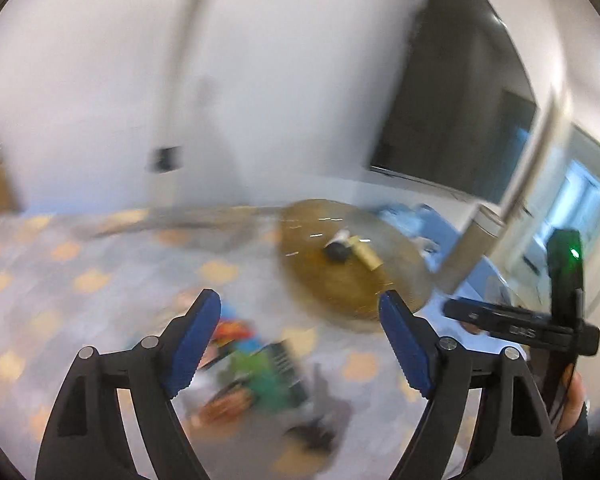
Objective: Organize rigid objects
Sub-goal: 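Carry the black ball toy and yellow lighter into the amber bowl and release both, then grasp the pink card box with the left tool while the right tool grasps the black figurine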
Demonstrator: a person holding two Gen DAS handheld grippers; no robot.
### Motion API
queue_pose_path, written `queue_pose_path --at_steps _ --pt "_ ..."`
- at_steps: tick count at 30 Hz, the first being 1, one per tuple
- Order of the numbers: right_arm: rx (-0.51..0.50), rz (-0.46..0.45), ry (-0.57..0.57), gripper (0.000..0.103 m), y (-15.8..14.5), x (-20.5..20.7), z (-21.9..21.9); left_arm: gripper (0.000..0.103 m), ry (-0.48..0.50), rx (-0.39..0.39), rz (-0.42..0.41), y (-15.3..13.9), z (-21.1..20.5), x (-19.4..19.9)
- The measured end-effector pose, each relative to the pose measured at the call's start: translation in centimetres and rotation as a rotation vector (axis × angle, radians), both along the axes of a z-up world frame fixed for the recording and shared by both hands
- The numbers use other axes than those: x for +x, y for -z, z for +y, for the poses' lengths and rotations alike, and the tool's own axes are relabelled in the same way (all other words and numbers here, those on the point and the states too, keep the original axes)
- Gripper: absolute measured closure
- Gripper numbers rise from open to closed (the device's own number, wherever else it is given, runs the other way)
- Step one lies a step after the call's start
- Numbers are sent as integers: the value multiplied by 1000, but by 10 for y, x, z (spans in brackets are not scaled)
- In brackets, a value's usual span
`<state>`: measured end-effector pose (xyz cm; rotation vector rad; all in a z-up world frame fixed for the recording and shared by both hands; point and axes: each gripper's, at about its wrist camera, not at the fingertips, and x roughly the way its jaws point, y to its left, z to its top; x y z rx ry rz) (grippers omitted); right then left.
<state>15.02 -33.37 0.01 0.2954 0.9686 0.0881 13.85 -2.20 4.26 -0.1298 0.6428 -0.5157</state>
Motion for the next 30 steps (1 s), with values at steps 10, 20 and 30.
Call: queue_pose_path --at_steps 10,20,30 --pt "8 5 -168 33 76 -21 86 23 -257 94 223 98 85 -4" --pt "7 35 -177 33 105 -19 90 23 -245 149 272 126 80 0" --pt "66 2 -238 33 99 -25 90 23 -177 171 215 101 65 20"
